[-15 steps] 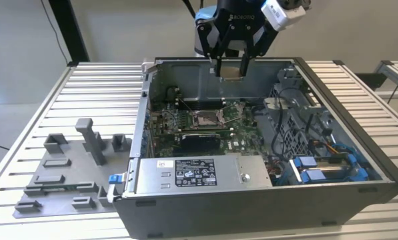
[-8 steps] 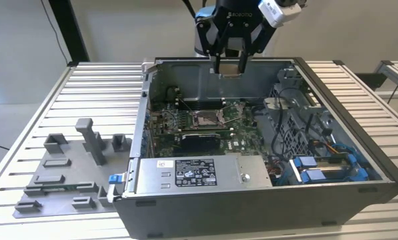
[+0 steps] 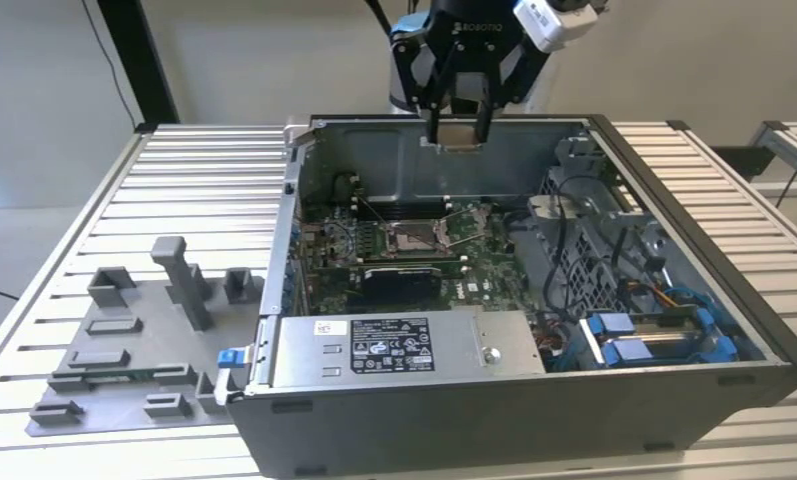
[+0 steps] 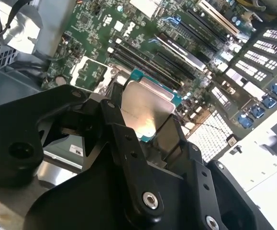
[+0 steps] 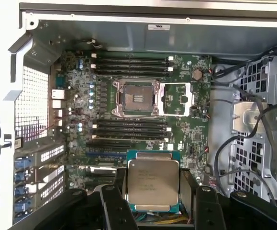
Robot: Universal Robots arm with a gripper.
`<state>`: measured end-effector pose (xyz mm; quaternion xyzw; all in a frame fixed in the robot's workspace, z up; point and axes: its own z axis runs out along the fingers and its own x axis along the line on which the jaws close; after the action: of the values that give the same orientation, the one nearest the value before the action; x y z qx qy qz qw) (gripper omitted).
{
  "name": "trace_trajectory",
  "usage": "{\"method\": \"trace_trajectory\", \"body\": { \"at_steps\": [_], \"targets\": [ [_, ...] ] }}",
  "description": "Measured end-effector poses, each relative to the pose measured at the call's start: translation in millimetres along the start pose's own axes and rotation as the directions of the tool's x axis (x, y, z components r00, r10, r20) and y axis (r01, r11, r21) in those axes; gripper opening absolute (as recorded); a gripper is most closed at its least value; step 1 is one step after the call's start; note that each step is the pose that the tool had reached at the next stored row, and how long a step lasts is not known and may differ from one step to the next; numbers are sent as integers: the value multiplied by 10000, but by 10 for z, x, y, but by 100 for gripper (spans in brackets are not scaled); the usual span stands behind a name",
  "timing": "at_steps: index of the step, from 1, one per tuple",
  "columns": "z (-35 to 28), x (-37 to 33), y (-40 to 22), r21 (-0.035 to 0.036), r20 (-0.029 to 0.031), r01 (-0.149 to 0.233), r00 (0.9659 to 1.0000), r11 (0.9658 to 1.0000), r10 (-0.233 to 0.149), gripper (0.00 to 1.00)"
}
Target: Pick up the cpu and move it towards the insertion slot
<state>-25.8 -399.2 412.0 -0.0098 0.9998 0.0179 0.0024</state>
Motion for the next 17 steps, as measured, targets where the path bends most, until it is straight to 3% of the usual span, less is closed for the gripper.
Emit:
{"method": "trace_trajectory", "body": {
  "at_steps": [3,12,17],
  "targets": [
    [18,4,55,2,0,0,10000,10000,0,0],
    [77,44,341,32,0,0,10000,10000,0,0],
    [92,106,433,32,-1,0,10000,10000,0,0]
  ]
}}
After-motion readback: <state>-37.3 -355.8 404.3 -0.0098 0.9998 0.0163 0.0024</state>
